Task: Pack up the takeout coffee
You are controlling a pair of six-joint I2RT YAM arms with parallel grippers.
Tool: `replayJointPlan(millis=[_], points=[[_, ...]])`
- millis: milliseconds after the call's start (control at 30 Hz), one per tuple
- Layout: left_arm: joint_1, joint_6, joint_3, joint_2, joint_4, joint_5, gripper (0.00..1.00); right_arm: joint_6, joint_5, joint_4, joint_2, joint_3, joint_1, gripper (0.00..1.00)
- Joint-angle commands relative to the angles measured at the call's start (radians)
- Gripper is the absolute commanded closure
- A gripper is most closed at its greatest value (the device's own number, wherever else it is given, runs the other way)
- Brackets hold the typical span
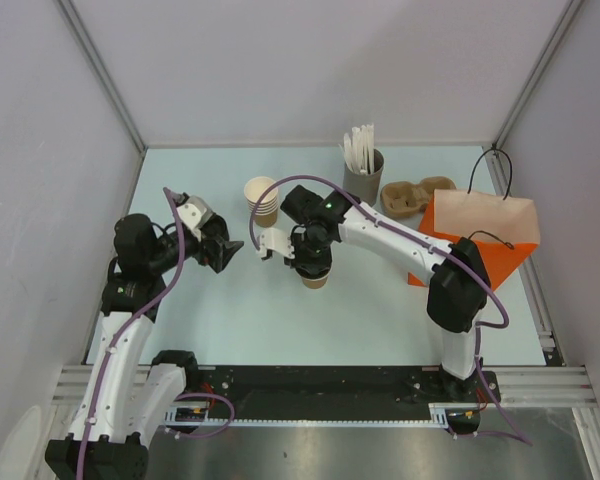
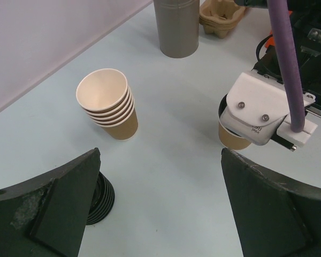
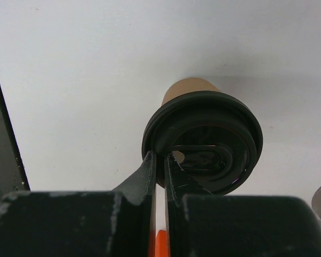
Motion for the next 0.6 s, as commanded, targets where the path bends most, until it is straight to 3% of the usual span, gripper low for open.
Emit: replayJointPlan(millis=[0, 567], points=[[0.005, 0.036, -0.001, -0.002, 0.032, 0.034, 0.01, -0.017, 0.000, -0.019, -0.002, -0.012, 0.004, 0.98], [0.005, 0.036, 0.001, 0.006, 0.027, 0.043, 0.01, -0.018, -0.015, -0.009, 0.013, -0.018, 0.002, 1.00]])
